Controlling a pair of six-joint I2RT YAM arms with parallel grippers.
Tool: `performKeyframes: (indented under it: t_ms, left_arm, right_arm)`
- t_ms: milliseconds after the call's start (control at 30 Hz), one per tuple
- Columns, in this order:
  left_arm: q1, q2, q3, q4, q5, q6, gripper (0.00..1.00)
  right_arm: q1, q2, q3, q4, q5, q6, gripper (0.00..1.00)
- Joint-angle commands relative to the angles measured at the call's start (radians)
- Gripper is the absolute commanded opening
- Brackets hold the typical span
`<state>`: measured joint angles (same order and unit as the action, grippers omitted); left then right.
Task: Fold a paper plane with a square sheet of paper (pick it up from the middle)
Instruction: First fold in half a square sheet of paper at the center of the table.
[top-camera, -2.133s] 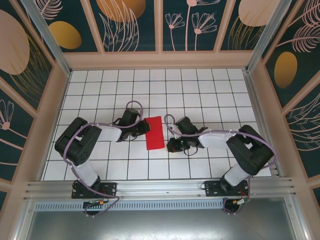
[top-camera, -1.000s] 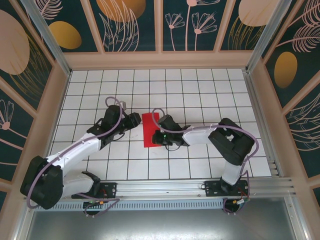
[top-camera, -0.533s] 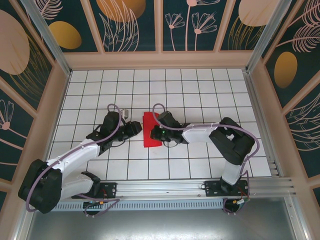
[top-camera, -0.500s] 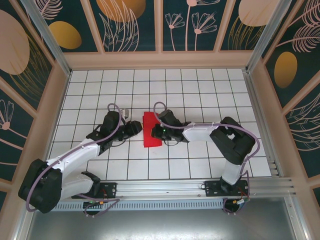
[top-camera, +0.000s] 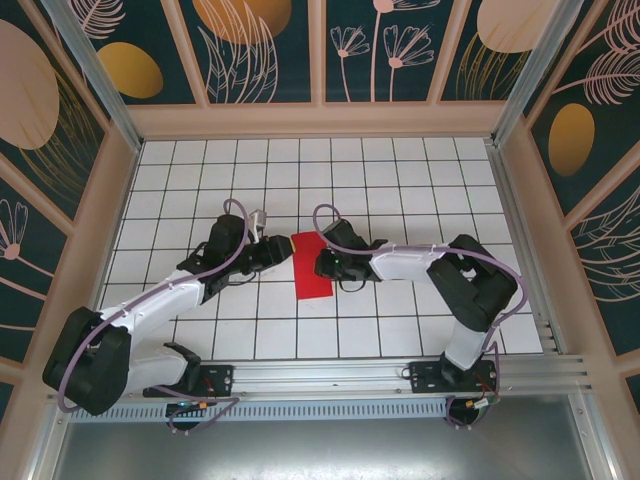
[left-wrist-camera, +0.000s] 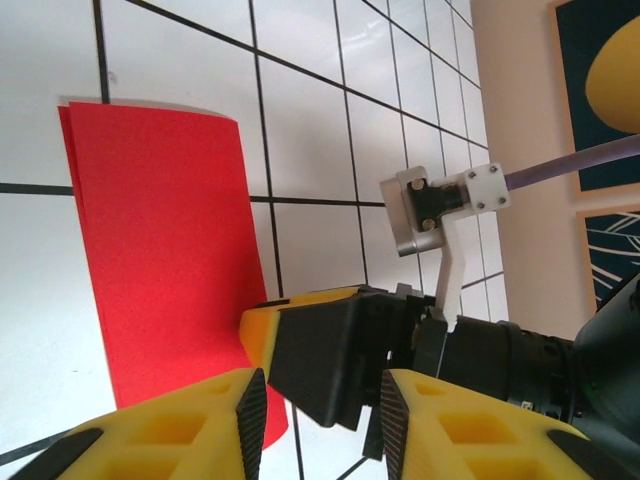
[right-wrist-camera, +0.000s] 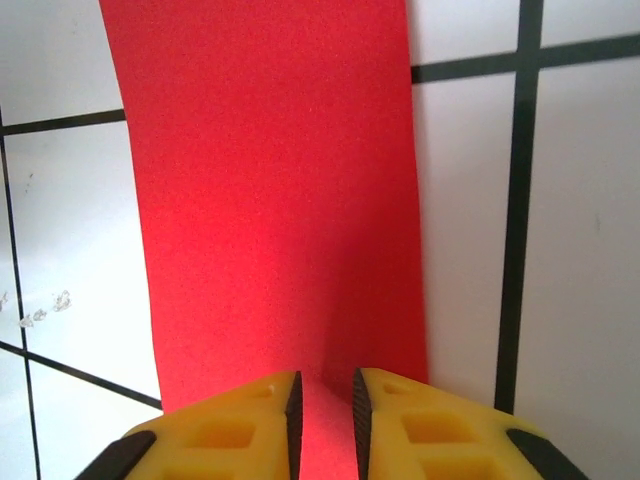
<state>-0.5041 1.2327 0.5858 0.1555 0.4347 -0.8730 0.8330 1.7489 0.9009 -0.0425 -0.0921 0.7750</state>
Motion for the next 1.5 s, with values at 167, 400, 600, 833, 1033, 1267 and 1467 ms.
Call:
performKeyframes:
  t_ms: [167,400,600,833,1033,1267,1467]
  left_arm:
    - [-0.021,0.046,0.006,0.062,-0.001,-0.024,0.37]
    - [-0.037,0.100,-0.015,0.078,-0.070,-0.066,0.30]
    - [-0.040,0.139,-0.006,0.056,-0.132,-0.065,0.23]
    - [-0.060,0.163,-0.033,0.149,-0.072,-0.098,0.10]
    - [-0.120,0.170,0.030,0.064,-0.130,-0.074,0.09]
    - [-0.148,0.175,0.072,-0.019,-0.164,-0.062,0.08]
    - [-0.149,0.151,0.080,-0.072,-0.173,-0.044,0.10]
  right_arm:
    - [0.048,-0.041,-0.045,-0.006,0.007,0.102,0.25]
    - [0.085,-0.017,-0.095,0.203,-0.020,0.245,0.21]
    - [0.076,0.023,-0.077,0.288,-0.024,0.252,0.18]
    - [0.020,-0.054,-0.111,0.280,-0.067,0.160,0.07]
    - [-0.052,-0.076,-0.107,0.252,-0.140,0.035,0.04]
    - [-0.108,-0.015,-0.056,0.214,-0.189,-0.051,0.04]
    - [-0.114,0.062,-0.015,0.227,-0.255,-0.072,0.04]
